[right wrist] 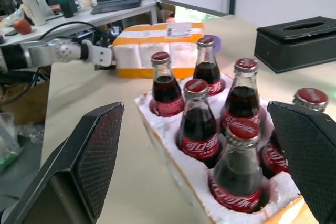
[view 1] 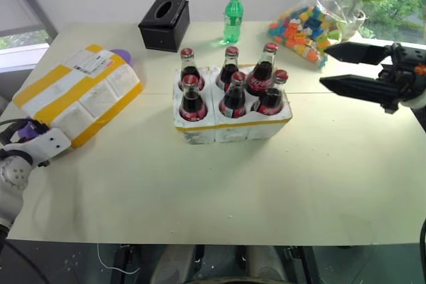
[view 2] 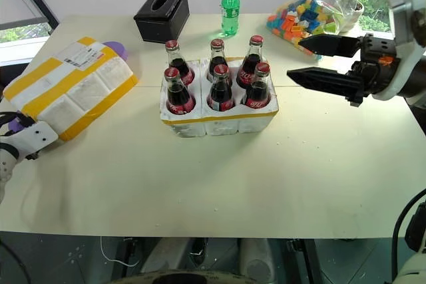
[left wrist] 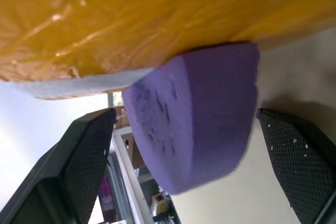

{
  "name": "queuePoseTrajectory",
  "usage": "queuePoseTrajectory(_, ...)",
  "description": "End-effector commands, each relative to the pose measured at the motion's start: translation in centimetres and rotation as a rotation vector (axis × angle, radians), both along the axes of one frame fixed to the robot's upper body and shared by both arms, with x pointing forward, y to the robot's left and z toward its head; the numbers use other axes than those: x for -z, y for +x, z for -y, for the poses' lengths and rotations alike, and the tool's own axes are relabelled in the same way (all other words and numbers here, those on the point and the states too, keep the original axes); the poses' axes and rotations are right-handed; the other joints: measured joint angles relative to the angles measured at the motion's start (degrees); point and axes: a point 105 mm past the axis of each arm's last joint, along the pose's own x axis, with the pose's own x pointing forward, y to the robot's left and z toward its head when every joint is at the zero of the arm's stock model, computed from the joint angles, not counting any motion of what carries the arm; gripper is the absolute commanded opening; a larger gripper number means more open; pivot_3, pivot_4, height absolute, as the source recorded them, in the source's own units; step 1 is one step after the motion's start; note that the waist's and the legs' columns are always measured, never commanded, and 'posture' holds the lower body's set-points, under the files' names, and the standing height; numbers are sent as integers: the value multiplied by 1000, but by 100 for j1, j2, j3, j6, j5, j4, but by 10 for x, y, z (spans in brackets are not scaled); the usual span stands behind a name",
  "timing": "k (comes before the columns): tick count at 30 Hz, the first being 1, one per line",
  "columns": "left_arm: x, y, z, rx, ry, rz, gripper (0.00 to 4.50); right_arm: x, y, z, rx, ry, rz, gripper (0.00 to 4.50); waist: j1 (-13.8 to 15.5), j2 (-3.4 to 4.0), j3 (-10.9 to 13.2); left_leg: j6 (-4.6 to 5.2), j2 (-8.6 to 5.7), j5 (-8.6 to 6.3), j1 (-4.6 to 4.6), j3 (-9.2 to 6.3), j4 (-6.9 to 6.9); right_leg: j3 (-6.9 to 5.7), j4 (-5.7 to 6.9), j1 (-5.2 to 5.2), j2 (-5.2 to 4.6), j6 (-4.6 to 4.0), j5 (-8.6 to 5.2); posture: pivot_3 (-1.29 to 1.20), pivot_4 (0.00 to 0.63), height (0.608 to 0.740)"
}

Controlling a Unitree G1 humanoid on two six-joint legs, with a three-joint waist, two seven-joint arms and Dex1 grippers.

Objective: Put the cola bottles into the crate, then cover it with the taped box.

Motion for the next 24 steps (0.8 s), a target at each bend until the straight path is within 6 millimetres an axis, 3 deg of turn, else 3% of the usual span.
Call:
queuePoseTrajectory(1,2,3,-2,7,5,-1,3989,-16,-9,3,10,4,65,4500,-8,1,0,-1,0,1,1,0,1,0,0,0,0,1,3,0,150,732)
queuePoseTrajectory(3,0,5,0,18,4,5,3295,-16,-10,3,13,5,66,4500,-3,0,-1,-1,1,1,3,1,1,1,0,1,1,0,5,0,150,732)
queuePoseTrajectory(8,-9,11,0,15,19,30,889,-9,-7,4,31,-16,63,4500,20,5,-7,-1,1,2,3,1,4,1,2,3,0,1,5,0,150,732)
queuePoseTrajectory(14,-53,18,-1,16,8,168,889,9,-3,14,68,-88,2,4500,6,6,-13,2,1,4,3,2,6,1,2,4,0,3,6,0,150,732)
queuePoseTrajectory(19,-119,29,7,93,47,338,889,15,3,21,105,-102,2,4500,2,-9,-6,-1,2,4,0,2,11,-1,3,3,2,4,7,0,150,732)
queuePoseTrajectory(24,-189,41,41,252,46,513,889,21,7,26,128,-102,-17,4500,3,-10,-5,4,0,7,-4,2,11,-3,0,1,2,5,8,0,150,732)
